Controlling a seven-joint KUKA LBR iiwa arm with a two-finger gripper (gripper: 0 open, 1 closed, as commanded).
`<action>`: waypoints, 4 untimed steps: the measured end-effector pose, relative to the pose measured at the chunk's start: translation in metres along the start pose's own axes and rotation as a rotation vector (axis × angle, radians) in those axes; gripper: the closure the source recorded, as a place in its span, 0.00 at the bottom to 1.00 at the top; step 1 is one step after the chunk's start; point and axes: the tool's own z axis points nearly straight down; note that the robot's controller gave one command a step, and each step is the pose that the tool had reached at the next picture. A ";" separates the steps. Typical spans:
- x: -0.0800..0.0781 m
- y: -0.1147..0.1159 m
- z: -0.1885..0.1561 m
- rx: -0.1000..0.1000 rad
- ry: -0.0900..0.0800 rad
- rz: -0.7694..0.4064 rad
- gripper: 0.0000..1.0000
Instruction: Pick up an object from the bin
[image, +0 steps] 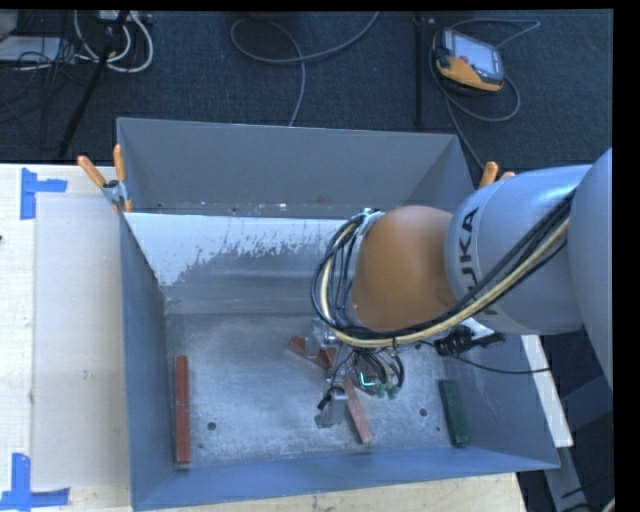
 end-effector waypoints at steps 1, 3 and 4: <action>-0.069 -0.041 0.061 0.001 -0.009 -0.022 0.00; -0.060 -0.018 -0.056 0.000 -0.016 -0.270 1.00; -0.060 -0.017 -0.116 0.001 -0.017 -0.253 1.00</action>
Offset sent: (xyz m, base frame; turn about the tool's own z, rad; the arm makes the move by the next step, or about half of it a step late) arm 0.0675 -0.0383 -0.0579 -0.0254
